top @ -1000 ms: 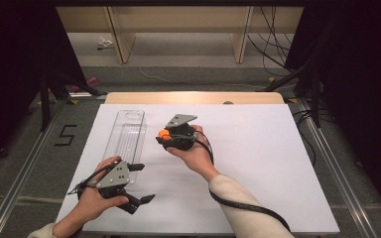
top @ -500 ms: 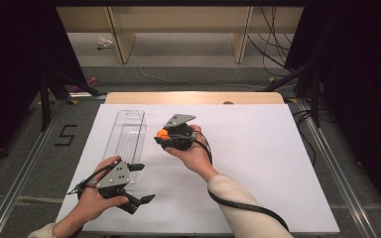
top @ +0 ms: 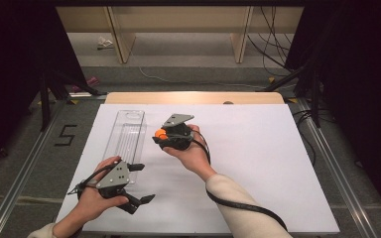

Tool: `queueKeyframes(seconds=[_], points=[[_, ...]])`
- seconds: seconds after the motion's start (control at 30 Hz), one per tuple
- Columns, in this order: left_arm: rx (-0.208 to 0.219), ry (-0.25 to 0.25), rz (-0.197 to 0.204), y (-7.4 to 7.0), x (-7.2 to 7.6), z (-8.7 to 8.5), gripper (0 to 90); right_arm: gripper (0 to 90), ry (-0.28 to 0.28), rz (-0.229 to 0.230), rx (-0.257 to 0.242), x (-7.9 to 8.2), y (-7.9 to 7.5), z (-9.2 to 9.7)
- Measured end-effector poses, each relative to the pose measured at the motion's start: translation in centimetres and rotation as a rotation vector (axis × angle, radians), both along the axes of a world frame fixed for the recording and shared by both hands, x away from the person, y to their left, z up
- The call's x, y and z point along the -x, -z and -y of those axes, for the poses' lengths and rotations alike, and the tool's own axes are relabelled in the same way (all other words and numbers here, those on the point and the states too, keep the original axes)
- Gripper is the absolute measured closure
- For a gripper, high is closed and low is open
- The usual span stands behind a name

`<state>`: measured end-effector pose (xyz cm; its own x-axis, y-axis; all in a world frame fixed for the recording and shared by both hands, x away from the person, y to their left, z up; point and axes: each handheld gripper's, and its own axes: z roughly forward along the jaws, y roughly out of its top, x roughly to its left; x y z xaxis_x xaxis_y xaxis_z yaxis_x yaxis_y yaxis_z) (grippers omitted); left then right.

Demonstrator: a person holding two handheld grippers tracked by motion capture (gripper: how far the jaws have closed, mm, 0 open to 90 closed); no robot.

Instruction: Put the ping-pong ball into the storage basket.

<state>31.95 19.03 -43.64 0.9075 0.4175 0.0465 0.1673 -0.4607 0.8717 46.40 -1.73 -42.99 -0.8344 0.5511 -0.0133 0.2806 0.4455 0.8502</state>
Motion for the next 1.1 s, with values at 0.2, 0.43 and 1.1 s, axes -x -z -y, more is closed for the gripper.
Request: queueKeyframes(seconds=[0.2,0.43,1.1], points=[[-0.001,-0.001,0.001,0.0,0.0,0.0,3.8,51.5,0.002,0.001,-0.006,0.0,0.0,-0.2],[0.000,0.000,0.000,0.0,0.0,0.0,3.8,51.5,-0.004,0.000,-0.012,0.0,-0.1,-0.5],[0.000,0.000,-0.002,0.0,0.0,0.0,3.8,51.5,-0.019,-0.002,-0.025,0.0,-0.3,-1.9]])
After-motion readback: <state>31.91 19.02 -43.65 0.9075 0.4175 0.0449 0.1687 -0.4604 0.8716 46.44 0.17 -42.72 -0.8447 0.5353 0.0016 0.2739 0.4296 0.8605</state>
